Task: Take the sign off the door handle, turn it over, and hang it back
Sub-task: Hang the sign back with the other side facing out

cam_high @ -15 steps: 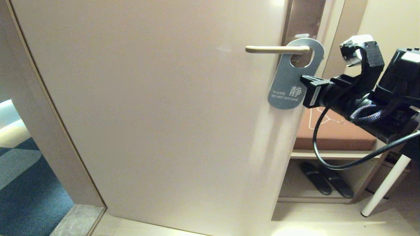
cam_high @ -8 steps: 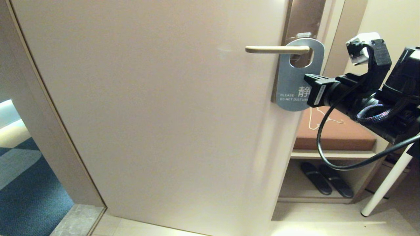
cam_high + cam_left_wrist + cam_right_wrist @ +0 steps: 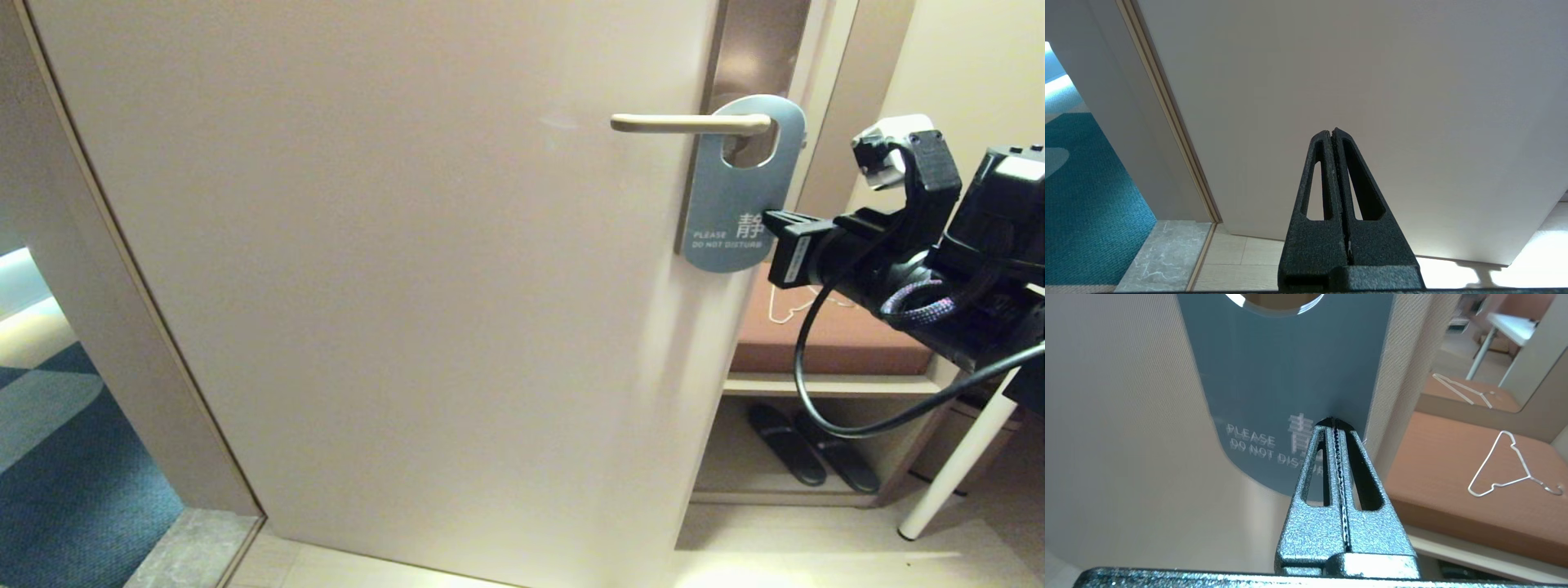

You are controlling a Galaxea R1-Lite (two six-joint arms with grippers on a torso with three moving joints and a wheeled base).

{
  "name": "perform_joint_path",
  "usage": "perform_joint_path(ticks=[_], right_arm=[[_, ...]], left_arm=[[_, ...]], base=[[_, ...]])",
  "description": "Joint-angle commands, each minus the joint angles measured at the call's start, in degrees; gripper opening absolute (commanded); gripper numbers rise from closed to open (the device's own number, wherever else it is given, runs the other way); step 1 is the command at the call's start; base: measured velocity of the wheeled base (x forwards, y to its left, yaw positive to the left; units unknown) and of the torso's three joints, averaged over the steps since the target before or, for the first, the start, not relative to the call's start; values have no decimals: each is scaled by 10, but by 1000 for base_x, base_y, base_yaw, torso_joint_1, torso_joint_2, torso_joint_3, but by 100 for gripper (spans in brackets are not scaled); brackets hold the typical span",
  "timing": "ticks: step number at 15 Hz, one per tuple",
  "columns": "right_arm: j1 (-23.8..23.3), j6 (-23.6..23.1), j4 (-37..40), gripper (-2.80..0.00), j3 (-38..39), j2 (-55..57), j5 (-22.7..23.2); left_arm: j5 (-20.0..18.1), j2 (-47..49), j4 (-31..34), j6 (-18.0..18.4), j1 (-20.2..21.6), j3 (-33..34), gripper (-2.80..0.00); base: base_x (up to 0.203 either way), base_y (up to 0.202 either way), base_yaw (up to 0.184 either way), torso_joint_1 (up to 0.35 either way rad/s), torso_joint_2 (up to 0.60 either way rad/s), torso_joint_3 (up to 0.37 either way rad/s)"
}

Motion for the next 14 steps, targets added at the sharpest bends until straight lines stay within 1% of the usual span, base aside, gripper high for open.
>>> perform_joint_path(ticks=[1, 5, 8, 11, 14], right_arm=[[-1, 0, -3, -280, 4, 3, 0], [-1, -1, -2, -280, 8, -12, 0], [-1, -1, 10, -280, 24, -44, 2], [-1, -1, 87, -280, 43, -98, 2], [-3, 3, 172, -280, 81, -159, 2]], left_arm=[[0, 0, 0, 0, 0, 0, -280], [0, 1, -1, 0, 0, 0, -280], [0, 0, -1, 0, 0, 0, -280], [0, 0, -1, 0, 0, 0, -280], [0, 0, -1, 0, 0, 0, -280]], base=[[0, 0, 0, 0, 0, 0], [0, 0, 0, 0, 0, 0], [0, 0, 0, 0, 0, 0], [0, 0, 0, 0, 0, 0], [0, 0, 0, 0, 0, 0]])
